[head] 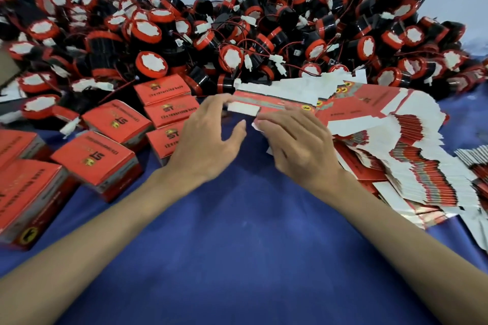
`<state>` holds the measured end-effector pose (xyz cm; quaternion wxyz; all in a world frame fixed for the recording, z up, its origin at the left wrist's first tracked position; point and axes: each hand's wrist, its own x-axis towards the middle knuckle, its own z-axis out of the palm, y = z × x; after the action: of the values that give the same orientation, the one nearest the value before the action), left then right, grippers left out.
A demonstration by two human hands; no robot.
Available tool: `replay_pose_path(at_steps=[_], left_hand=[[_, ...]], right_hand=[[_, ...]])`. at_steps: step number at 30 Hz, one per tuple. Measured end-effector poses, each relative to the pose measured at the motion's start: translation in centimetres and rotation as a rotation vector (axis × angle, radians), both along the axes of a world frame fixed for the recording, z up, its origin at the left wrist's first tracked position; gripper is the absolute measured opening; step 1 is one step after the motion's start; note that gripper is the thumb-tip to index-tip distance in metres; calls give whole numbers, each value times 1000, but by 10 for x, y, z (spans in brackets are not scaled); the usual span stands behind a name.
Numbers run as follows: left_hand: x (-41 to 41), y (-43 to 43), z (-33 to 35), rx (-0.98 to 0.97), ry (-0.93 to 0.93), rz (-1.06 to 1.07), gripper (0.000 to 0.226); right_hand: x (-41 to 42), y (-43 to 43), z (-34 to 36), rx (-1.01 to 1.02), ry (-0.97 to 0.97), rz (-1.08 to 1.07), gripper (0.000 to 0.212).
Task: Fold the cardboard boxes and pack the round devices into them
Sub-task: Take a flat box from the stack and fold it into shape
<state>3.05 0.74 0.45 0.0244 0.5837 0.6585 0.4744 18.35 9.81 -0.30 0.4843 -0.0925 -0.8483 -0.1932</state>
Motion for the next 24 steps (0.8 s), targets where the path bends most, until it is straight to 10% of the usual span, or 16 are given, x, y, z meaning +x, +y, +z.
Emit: replay_pose_path(at_steps=[9,18,24], left_hand=[[23,-8,-16,-19,-148,-301,63],[15,-3,-19,-61,-706,-341,83],[12,-2,-17,-87,-640,-319,42]], right_hand=[[16,17,23,-208,-80,-539,29],[-6,-8,29,-9,292,140,33],[-8,-30,-2,-300,52,344,41]])
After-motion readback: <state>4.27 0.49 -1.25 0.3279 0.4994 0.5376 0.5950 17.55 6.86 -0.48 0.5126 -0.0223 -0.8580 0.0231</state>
